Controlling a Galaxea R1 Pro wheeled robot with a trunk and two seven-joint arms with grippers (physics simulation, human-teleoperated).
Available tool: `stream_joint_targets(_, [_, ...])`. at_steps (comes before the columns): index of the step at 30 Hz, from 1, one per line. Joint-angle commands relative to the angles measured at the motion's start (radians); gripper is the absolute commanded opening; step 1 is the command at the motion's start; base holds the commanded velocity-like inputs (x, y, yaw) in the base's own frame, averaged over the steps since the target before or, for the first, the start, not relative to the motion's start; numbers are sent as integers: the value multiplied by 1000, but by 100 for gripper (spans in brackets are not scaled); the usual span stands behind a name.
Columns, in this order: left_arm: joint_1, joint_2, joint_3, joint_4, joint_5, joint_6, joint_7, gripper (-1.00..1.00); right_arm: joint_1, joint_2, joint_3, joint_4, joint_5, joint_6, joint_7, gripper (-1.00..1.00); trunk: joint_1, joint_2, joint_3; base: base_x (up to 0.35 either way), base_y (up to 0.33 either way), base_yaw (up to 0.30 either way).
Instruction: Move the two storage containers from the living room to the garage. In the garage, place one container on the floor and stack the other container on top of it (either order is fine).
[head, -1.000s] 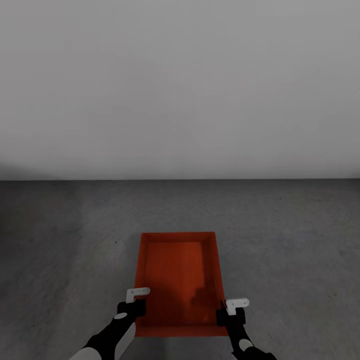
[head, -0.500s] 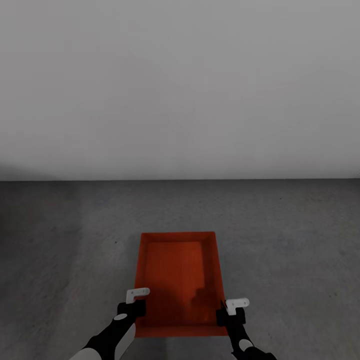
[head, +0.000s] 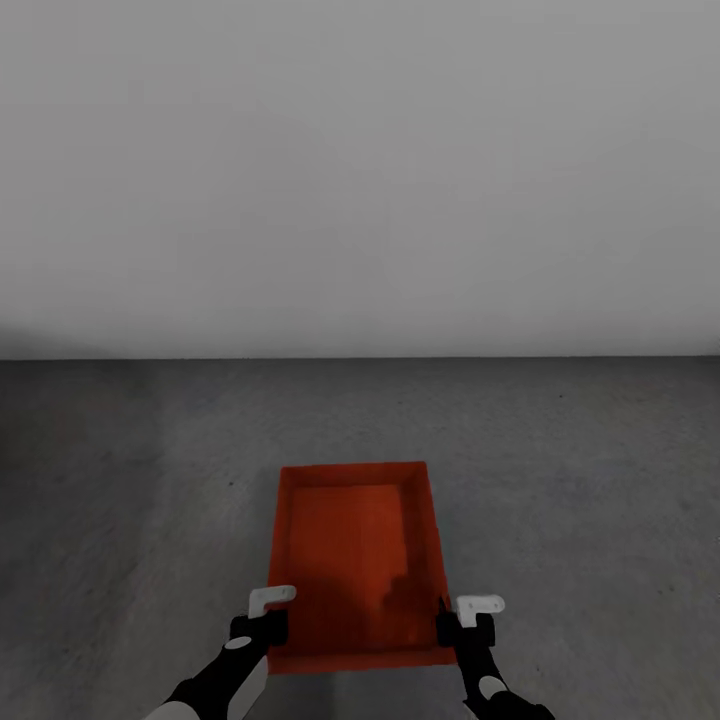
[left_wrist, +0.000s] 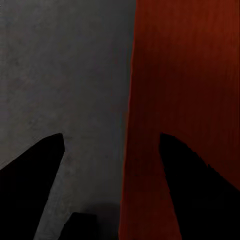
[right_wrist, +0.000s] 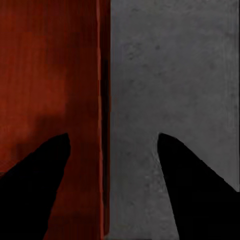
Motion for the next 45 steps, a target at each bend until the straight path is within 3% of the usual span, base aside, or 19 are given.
stream_joint_targets(1, [-1,0,-9,1,10,-3,6,100,-1,0,9,1,-6,-3,-5,100,0,0,-1,0,0,0])
stream_joint_targets(41, [-1,-1,-9,-1,11,-3,6,100,-1,0,9,1,-4,-3,-5,100,0,0,-1,0,0,0])
stream_joint_targets(45, [-1,-2,-9,-1,10,-3,6,100,-1,0,9,1,-3,-3,-5,100,-15,28,12,0,0,0])
